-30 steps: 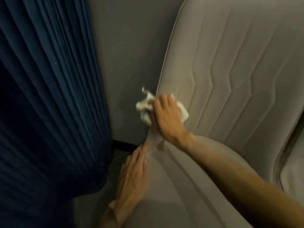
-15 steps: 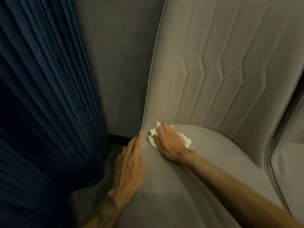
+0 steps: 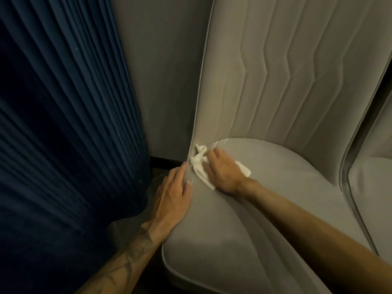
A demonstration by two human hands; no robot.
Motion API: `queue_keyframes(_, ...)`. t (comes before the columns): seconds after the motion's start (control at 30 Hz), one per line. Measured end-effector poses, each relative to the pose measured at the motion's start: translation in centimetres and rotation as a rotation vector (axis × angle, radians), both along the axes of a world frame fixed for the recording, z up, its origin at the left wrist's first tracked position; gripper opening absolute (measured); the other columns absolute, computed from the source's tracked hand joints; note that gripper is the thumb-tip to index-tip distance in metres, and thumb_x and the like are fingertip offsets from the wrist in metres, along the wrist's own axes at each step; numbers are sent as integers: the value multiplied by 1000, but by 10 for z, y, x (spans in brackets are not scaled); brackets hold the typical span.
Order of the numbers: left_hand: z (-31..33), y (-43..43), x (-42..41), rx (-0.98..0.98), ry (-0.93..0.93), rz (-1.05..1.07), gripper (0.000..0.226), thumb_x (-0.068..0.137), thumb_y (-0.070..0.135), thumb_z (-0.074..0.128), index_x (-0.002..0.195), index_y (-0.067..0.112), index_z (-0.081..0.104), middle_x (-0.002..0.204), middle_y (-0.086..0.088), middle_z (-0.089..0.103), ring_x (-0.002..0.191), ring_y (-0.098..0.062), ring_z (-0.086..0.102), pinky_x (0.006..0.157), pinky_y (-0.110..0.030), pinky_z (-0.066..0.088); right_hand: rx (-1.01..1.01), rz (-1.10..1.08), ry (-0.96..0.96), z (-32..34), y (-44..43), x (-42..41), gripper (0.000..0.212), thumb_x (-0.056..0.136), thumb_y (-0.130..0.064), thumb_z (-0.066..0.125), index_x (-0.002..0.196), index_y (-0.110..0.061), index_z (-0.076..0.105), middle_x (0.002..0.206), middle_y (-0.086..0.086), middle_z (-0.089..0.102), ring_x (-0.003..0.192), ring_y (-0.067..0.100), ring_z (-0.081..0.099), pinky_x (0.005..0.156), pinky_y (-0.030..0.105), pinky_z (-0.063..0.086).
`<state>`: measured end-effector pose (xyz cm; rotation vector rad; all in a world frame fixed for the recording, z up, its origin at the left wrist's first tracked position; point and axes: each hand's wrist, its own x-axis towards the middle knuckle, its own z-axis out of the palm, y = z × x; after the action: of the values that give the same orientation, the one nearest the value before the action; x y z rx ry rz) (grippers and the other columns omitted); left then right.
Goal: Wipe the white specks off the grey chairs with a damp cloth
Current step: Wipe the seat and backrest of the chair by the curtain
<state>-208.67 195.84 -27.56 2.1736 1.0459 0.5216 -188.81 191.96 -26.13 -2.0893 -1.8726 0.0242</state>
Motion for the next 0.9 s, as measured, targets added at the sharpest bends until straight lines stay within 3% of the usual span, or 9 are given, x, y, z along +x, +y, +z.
queue_keyframes(0.07,-2,-11,-15,-18,16,-2,55,109,33,42,162,27,29,158,3,39,139,-19,44,118,-42,37,-46,-199,-35,8,9,14,34,105,-31,39,118,-2,51,123,22,51,108,38,48,97,45,35)
queue_keyframes(0.13,-6,-17,-26,-47,3,9,53,109,37,40,161,31,30,155,7,40,136,-15,44,115,-41,38,-41,-265,-100,10,13,1,37,105,-30,38,123,0,51,128,24,51,111,40,47,98,46,34)
queue_keyframes(0.33,-12,-30,-45,-94,-22,50,31,110,32,43,136,25,57,127,0,55,120,-21,55,99,-39,46,1,106,45,-4,-26,-70,23,101,-28,48,100,-5,54,103,16,53,89,34,49,84,46,39)
queue_keyframes(0.53,-15,-47,-64,-62,28,83,42,111,33,38,152,30,48,137,-1,52,126,-18,50,105,-33,40,-22,-205,-45,13,9,-45,38,106,-32,36,124,-1,49,127,25,50,111,40,49,100,46,35)
queue_keyframes(0.6,-16,-54,-66,-42,37,122,41,111,31,38,149,27,52,132,-2,54,124,-19,50,104,-35,41,-7,-163,-81,5,-2,-64,38,105,-32,38,123,-1,49,126,24,51,108,40,49,97,45,35)
queue_keyframes(0.73,-13,-70,-66,-24,60,208,27,110,23,37,120,11,59,113,-7,54,109,-26,55,92,-40,41,-44,204,-5,-6,-44,-101,29,102,-32,45,112,-5,51,114,18,51,98,35,48,88,45,36)
queue_keyframes(0.8,-10,-75,-68,-22,63,242,25,110,24,37,116,12,59,112,-5,54,108,-25,55,89,-38,41,-67,184,32,2,-40,-95,30,103,-34,44,114,-6,51,117,16,50,102,34,49,92,45,39)
queue_keyframes(0.9,-10,-84,-71,22,75,237,31,110,32,35,129,20,58,121,-2,54,112,-21,54,95,-41,44,-63,-3,9,8,-26,-80,36,104,-34,40,125,-7,48,125,19,50,108,38,50,98,47,39)
